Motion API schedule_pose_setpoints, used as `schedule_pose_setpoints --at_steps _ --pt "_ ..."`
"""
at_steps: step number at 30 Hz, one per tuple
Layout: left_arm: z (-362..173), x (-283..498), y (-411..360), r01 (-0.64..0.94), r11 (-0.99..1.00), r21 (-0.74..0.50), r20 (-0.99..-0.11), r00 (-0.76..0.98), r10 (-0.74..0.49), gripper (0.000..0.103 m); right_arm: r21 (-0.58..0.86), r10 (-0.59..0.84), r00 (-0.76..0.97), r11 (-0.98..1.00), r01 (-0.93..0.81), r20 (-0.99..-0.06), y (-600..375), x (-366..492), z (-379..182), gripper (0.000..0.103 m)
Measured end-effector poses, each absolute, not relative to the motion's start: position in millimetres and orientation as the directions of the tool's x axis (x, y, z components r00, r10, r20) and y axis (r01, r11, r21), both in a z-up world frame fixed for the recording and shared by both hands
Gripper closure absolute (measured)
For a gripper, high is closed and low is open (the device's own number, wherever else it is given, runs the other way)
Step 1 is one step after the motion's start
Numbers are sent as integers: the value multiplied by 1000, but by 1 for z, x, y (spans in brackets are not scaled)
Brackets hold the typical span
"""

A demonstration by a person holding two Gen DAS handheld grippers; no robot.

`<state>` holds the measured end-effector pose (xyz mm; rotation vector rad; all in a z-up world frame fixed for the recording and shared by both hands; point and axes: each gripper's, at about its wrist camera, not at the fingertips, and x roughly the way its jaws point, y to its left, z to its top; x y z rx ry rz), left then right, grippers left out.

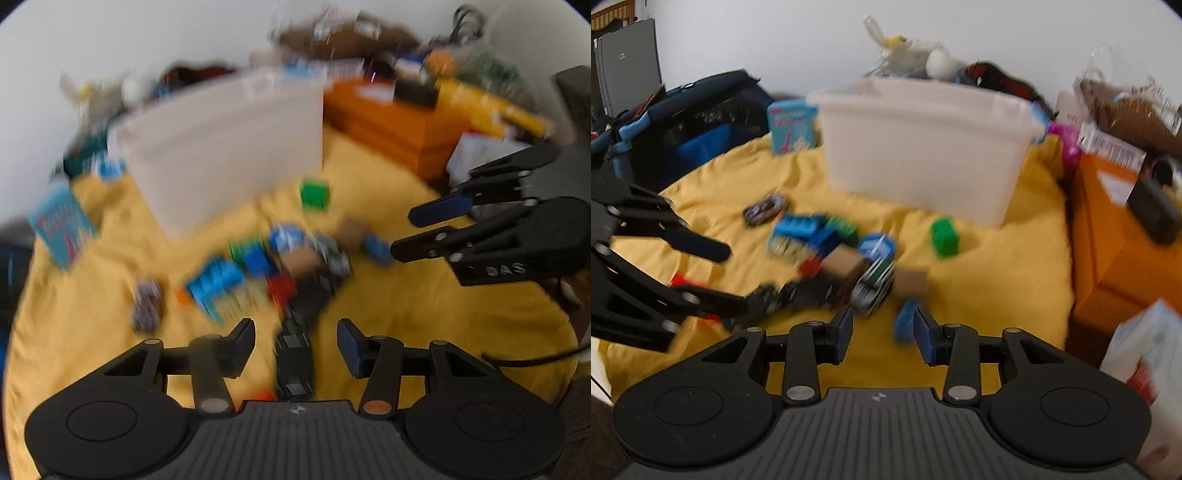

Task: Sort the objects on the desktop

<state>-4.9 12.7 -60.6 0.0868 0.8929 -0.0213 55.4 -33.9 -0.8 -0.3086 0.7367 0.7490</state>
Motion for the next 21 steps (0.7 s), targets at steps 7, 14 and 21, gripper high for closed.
schedule_pose_setpoints --at_steps 7,14,21 --pt "-99 3 9 39 989 144 -813 574 96 63 -94 497 511 646 -757 -701 -21 36 -7 62" --pt "-99 -7 22 53 992 118 -805 590 64 71 -441 542 581 378 -814 -608 4 12 -17 60" --pt "-82 -26 40 28 998 -58 -828 557 -64 71 -600 536 502 -12 -800 -679 42 8 -46 57"
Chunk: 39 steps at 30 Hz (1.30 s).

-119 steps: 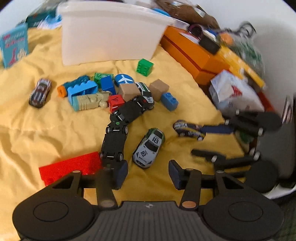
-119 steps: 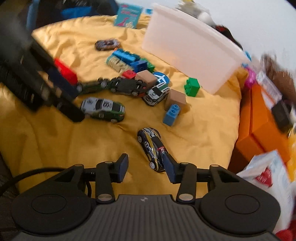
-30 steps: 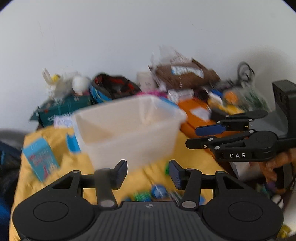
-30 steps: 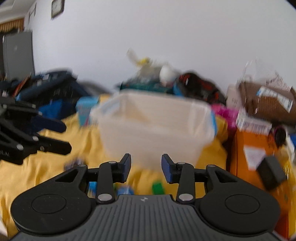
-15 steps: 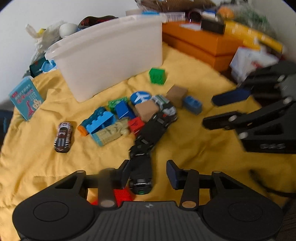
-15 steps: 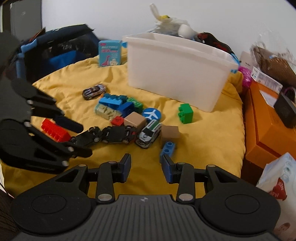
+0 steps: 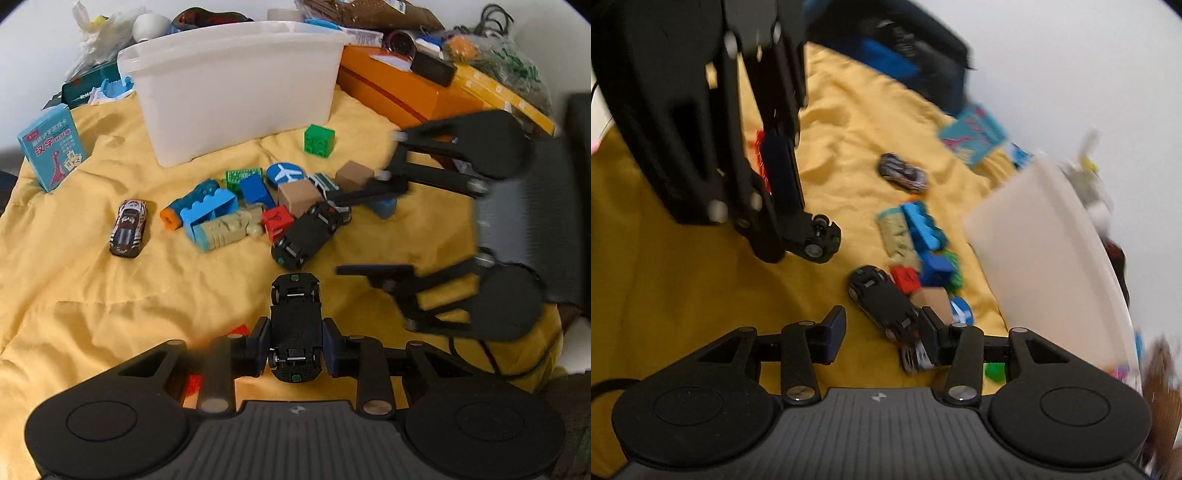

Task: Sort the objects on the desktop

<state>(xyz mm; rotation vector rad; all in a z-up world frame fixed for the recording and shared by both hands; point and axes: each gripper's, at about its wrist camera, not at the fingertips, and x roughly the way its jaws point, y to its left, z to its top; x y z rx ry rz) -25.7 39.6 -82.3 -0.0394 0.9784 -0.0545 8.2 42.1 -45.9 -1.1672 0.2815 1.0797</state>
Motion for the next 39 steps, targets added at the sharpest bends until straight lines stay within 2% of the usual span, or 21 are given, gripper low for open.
schedule_pose_setpoints --at_steps 4,6,11,13,15,18,21,25,29,31,33,35,37,39 --pt "-84 -36 37 66 996 -55 -839 539 -81 71 -648 532 512 -91 -757 -674 59 11 -58 57" --pt "-84 -40 37 78 995 -64 -837 538 -96 71 -608 514 495 -68 -791 -700 65 19 -57 67" --pt "-83 -44 39 101 993 -59 -833 544 -105 70 -535 462 490 39 -844 -739 62 23 -44 69" --pt "-81 -43 36 121 991 -52 -828 550 -111 70 -483 459 476 112 -868 -750 51 22 -30 69" --pt "-83 -38 31 145 989 -40 -828 549 -114 70 -368 445 443 248 -896 -778 32 28 -20 69" --pt "-88 -30 16 195 981 14 -833 544 -96 70 -270 387 444 428 -863 -808 5 35 -24 69" --pt "-91 -21 1 219 975 48 -820 565 -87 70 -287 344 479 480 -829 -808 -9 28 -32 69" --pt "-98 -10 -12 247 964 94 -822 566 -65 70 -359 304 538 484 -798 -786 -12 10 -33 69" --pt "-100 -9 -18 269 953 138 -809 586 -48 68 -372 298 541 471 -800 -787 -13 1 -42 68" --pt "-100 -9 -18 259 954 151 -807 590 -32 63 -380 299 549 472 -796 -780 -15 1 -41 66" --pt "-98 -11 -18 246 954 173 -799 602 -10 61 -392 297 563 475 -787 -771 -15 1 -40 58" --pt "-93 -19 -19 244 950 195 -774 633 -4 61 -374 305 561 496 -783 -769 -17 3 -36 57" --pt "-88 -25 -21 245 942 228 -749 663 8 61 -328 338 544 522 -787 -768 -20 4 -31 61" --pt "-88 -27 -23 261 934 243 -745 667 8 61 -304 344 516 512 -804 -785 -19 5 -33 71"
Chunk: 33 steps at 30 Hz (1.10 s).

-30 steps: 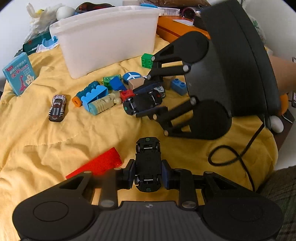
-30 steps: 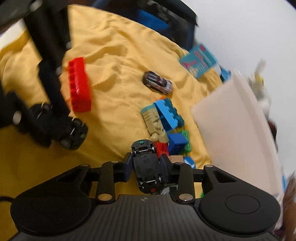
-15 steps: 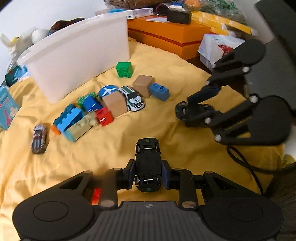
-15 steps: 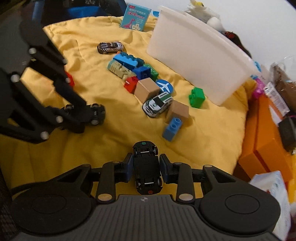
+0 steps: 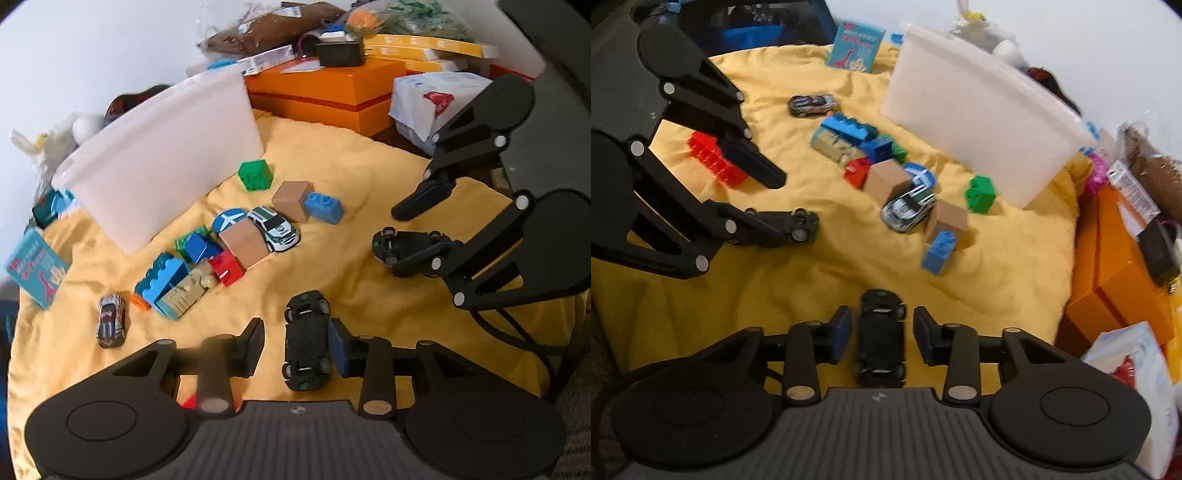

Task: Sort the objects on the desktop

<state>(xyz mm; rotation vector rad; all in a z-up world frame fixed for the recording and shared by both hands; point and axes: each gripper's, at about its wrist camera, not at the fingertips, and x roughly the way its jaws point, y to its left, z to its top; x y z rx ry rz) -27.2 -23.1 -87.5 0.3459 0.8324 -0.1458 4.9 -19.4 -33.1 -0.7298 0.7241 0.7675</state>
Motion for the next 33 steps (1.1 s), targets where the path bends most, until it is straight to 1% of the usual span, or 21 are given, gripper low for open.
schedule_pose_setpoints --at_steps 2,4,5,8,10,11,12,13,14,15,16,18,20,21,22,23,24,27,28,30,33 --pt "-92 -25 -26 280 932 230 -762 647 -6 64 -324 320 517 495 -806 -794 -16 3 -41 71" --pt "-97 -24 -30 292 929 226 -773 635 -11 65 -334 323 523 489 -806 -789 -16 1 -43 76" --pt "-101 -24 -31 291 928 233 -773 634 -5 69 -327 323 521 496 -804 -790 -16 2 -42 77" --pt "-104 -20 -24 253 950 182 -778 628 -19 70 -292 320 507 531 -796 -800 -19 5 -40 77" --pt "-101 -20 -21 239 960 147 -785 619 -33 71 -228 336 475 567 -792 -814 -23 10 -36 79" --pt "-100 -19 -16 222 970 98 -795 604 -58 71 -147 363 433 601 -785 -825 -28 17 -32 79" --pt "-98 -17 -9 194 981 20 -803 587 -100 71 -40 405 381 640 -767 -831 -35 24 -28 82" --pt "-95 -14 2 153 982 -109 -805 566 -178 71 59 445 337 670 -740 -830 -41 31 -26 82" --pt "-95 -11 12 123 967 -222 -797 549 -253 71 194 505 280 697 -690 -816 -50 41 -25 84" --pt "-96 -8 22 95 936 -338 -776 535 -334 71 298 553 237 706 -643 -799 -56 48 -25 83" --pt "-98 -7 29 64 910 -410 -755 535 -378 71 387 596 199 704 -595 -778 -62 55 -28 83" --pt "-107 -2 45 -17 860 -511 -735 528 -426 71 511 657 139 685 -519 -741 -66 66 -35 83" --pt "-123 2 59 -101 785 -612 -710 508 -488 70 570 684 112 677 -465 -721 -68 73 -45 83" --pt "-128 1 66 -130 745 -654 -686 517 -512 70 580 687 110 679 -450 -718 -69 75 -48 80" --pt "-129 -1 69 -147 734 -663 -680 527 -509 70 581 685 115 685 -440 -720 -70 76 -50 76" --pt "-125 -3 67 -145 755 -639 -692 536 -483 70 562 668 136 703 -436 -731 -72 75 -49 64" --pt "-120 -4 63 -133 795 -591 -715 542 -441 70 526 647 168 722 -449 -744 -73 72 -46 56" --pt "-101 -8 48 -65 920 -387 -775 564 -286 70 419 593 248 753 -507 -766 -78 68 -36 55" --pt "-96 -8 46 -49 938 -343 -782 568 -256 69 392 577 266 763 -514 -772 -78 70 -36 55" --pt "-91 -9 41 -27 959 -281 -787 579 -214 69 330 528 305 793 -512 -793 -80 74 -36 55" --pt "-89 -9 44 -27 966 -257 -787 586 -193 67 297 486 321 820 -490 -813 -86 81 -38 55"
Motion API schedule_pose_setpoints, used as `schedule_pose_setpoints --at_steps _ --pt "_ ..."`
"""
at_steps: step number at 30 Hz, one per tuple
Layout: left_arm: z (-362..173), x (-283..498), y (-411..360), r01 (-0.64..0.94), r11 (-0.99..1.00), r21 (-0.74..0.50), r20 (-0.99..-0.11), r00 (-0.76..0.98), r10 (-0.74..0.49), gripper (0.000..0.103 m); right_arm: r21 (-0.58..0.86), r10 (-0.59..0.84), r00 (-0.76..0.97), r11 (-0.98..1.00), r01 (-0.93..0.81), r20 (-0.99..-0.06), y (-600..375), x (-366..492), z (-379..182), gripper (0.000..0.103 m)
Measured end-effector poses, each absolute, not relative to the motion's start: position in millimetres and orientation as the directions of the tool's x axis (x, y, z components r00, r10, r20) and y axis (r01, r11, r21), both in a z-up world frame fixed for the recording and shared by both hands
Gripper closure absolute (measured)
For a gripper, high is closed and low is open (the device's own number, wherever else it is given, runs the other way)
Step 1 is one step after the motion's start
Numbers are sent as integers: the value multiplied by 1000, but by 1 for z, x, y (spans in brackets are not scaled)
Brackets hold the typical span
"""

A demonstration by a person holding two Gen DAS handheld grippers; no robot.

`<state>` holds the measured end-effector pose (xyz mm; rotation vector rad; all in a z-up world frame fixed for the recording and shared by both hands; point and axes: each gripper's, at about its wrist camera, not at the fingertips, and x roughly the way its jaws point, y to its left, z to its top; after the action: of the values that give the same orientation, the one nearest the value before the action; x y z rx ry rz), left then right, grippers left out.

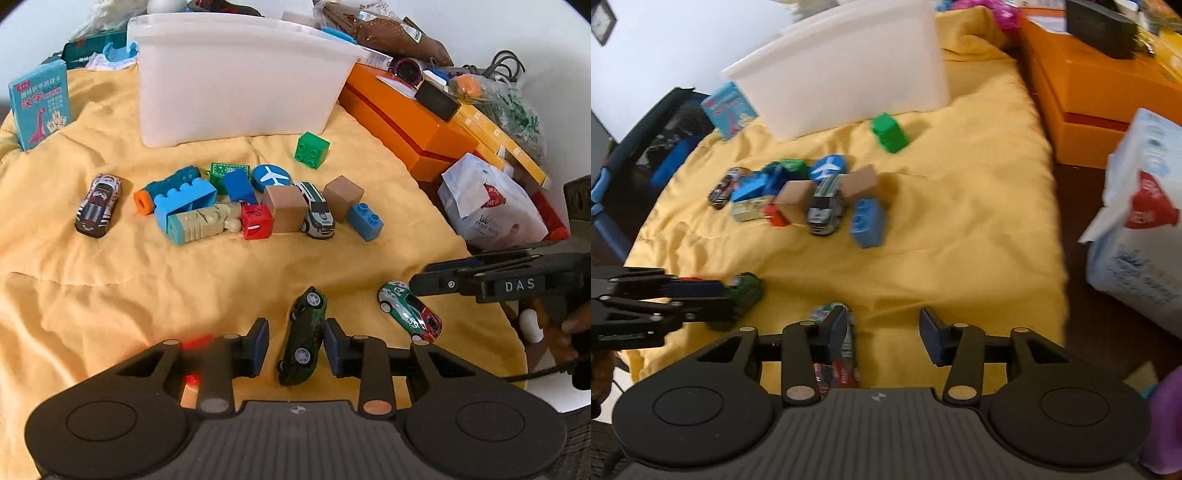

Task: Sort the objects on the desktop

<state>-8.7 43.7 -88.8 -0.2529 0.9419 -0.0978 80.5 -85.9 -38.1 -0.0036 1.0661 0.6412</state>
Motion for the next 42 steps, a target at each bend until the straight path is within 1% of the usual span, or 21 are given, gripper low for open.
schedule_pose_setpoints --at_steps 4,8,10,13,16,17,18,20,23,26,29,30,31,33,34,37,40,42 --pt "-78 -12 49 -47 979 -199 -776 617 -128 67 248 462 380 834 -492 -801 -93 77 -28 55" --pt "-72 -12 54 -69 988 -137 -776 627 -63 67 242 466 406 836 -492 -786 -97 73 -21 51" --pt "-67 -14 53 -63 987 -145 -766 639 -72 67 212 453 415 835 -507 -789 -94 69 -19 50" --pt "-66 -19 44 1 989 -148 -760 640 -114 65 170 446 417 817 -551 -792 -85 61 -16 50" --pt "-76 -16 32 34 996 -79 -788 610 -84 65 121 439 414 788 -604 -797 -69 50 -15 50" --pt "-80 -15 31 34 997 -74 -794 603 -79 65 105 440 410 773 -625 -799 -63 46 -16 50" --pt "-82 -15 31 34 996 -81 -796 599 -85 64 95 438 408 766 -636 -801 -58 43 -18 50" --pt "-87 -12 33 29 995 -96 -806 584 -95 58 92 433 394 759 -644 -810 -50 40 -23 50" --pt "-96 -9 33 28 994 -101 -821 562 -99 58 82 417 369 748 -659 -831 -43 35 -34 50" --pt "-98 -11 28 56 994 -95 -822 560 -110 59 37 390 368 727 -686 -844 -41 27 -41 56" --pt "-99 -12 24 98 992 -74 -825 552 -116 59 39 403 370 719 -694 -837 -41 25 -40 70" --pt "-99 -12 23 111 991 -68 -826 550 -119 59 37 400 369 719 -694 -839 -41 25 -40 70" --pt "-98 -12 22 120 990 -69 -824 553 -124 70 37 398 366 717 -696 -841 -39 25 -39 70" --pt "-93 -11 25 122 985 -122 -813 557 -170 70 51 406 354 715 -698 -842 -39 25 -35 70" --pt "-89 -11 25 125 984 -128 -805 567 -176 70 62 414 351 715 -696 -840 -39 25 -32 70" --pt "-67 -12 18 148 989 -20 -771 628 -110 70 70 441 377 720 -691 -814 -42 28 -13 70" --pt "-36 -10 28 126 991 -49 -711 692 -124 70 84 483 421 726 -682 -768 -47 40 12 70" --pt "-11 -7 35 102 994 -34 -657 748 -99 70 78 509 456 725 -684 -730 -48 49 29 70"
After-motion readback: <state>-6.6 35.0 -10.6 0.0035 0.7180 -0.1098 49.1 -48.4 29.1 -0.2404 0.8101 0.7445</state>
